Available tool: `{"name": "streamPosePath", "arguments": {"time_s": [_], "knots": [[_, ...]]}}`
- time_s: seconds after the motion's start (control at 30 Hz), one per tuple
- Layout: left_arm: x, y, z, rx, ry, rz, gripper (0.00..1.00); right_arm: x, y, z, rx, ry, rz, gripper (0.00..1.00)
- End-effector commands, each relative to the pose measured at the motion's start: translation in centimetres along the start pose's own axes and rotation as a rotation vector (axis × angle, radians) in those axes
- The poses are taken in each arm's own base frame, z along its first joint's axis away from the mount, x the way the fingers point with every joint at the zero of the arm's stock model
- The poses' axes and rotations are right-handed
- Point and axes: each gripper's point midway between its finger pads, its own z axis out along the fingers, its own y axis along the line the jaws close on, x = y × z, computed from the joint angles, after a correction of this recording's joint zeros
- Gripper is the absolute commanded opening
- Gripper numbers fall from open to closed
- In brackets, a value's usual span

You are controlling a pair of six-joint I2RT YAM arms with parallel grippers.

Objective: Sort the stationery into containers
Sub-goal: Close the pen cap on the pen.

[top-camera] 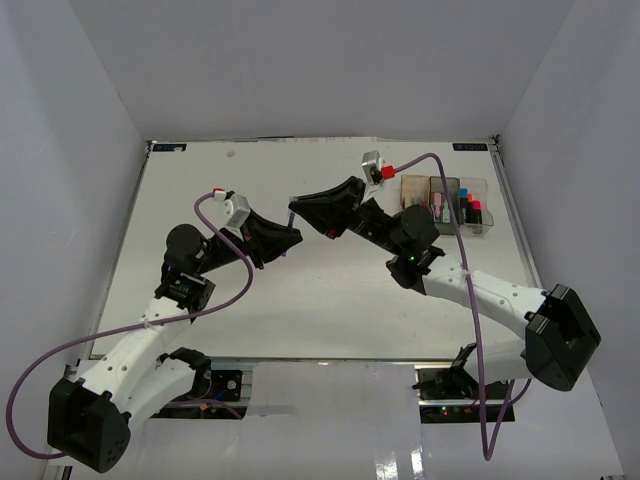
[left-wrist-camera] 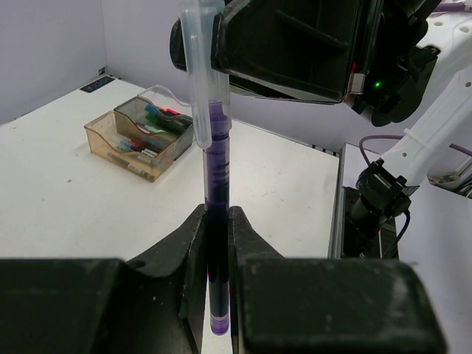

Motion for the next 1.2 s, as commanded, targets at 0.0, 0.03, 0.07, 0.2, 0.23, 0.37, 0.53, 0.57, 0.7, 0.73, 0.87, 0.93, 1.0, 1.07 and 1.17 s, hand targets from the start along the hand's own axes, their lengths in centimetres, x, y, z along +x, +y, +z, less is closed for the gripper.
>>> {"name": "streamPosePath", "arguments": {"time_s": [0.0, 0.03, 0.07, 0.2, 0.23, 0.37, 0.53, 0.57, 0.7, 0.73, 0.87, 0.93, 1.0, 1.07, 1.17], "knots": [[-5.7, -1.0, 0.7, 0.028, -0.13, 0.126, 0.0, -0.3, 1.0, -0.6, -0.018, 0.02, -0.04, 0.08], [-5.9, -0.9, 0.9, 0.034, -0.132, 0.131, 0.0, -0.6, 1.2, -0.6, -0.018, 0.023, -0.046, 0.08], [-6.5, -0.9, 1.2, 0.039, -0.139, 0.137, 0.0, -0.8, 1.3, -0.5, -0.019, 0.025, -0.054, 0.08], [-6.6, -0.8, 1.3, 0.046, -0.146, 0.155, 0.0, -0.2, 1.0, -0.7, -0.006, 0.065, -0.058, 0.08], [-6.6, -0.9, 1.2, 0.047, -0.148, 0.157, 0.0, 0.0, 1.1, -0.8, -0.011, 0.074, -0.056, 0.08], [-5.7, -1.2, 0.7, 0.05, -0.144, 0.163, 0.0, 1.1, 0.9, -0.9, -0.017, 0.114, -0.042, 0.08], [-5.2, -1.5, 0.2, 0.043, -0.135, 0.172, 0.0, 2.9, 0.8, -1.1, -0.032, 0.181, -0.021, 0.08], [-5.1, -1.6, 0.1, 0.047, -0.134, 0.172, 0.0, 3.1, 0.8, -1.2, -0.033, 0.189, -0.016, 0.08], [-5.1, -1.5, 0.0, 0.038, -0.124, 0.188, 0.0, 4.3, 0.8, -1.5, -0.039, 0.246, 0.008, 0.08], [-5.0, -1.5, -0.1, 0.028, -0.123, 0.189, 0.0, 4.5, 0.7, -1.5, -0.04, 0.257, 0.01, 0.08], [-5.3, -1.4, -0.2, 0.018, -0.129, 0.201, 0.0, 6.1, 0.6, -2.0, -0.039, 0.328, 0.03, 0.08], [-5.4, -1.5, -0.3, 0.02, -0.132, 0.2, 0.0, 6.8, 0.4, -2.3, -0.035, 0.349, 0.035, 0.08], [-5.5, -1.6, -0.3, 0.018, -0.135, 0.199, 0.0, 7.6, 0.2, -2.6, -0.029, 0.38, 0.042, 0.08], [-5.6, -1.6, -0.3, 0.018, -0.138, 0.202, 0.0, 8.3, 0.0, -3.0, -0.022, 0.403, 0.049, 0.08], [-5.7, -1.6, -0.4, 0.017, -0.141, 0.204, 0.0, 9.4, -0.1, -3.5, -0.017, 0.436, 0.068, 0.08]]}}
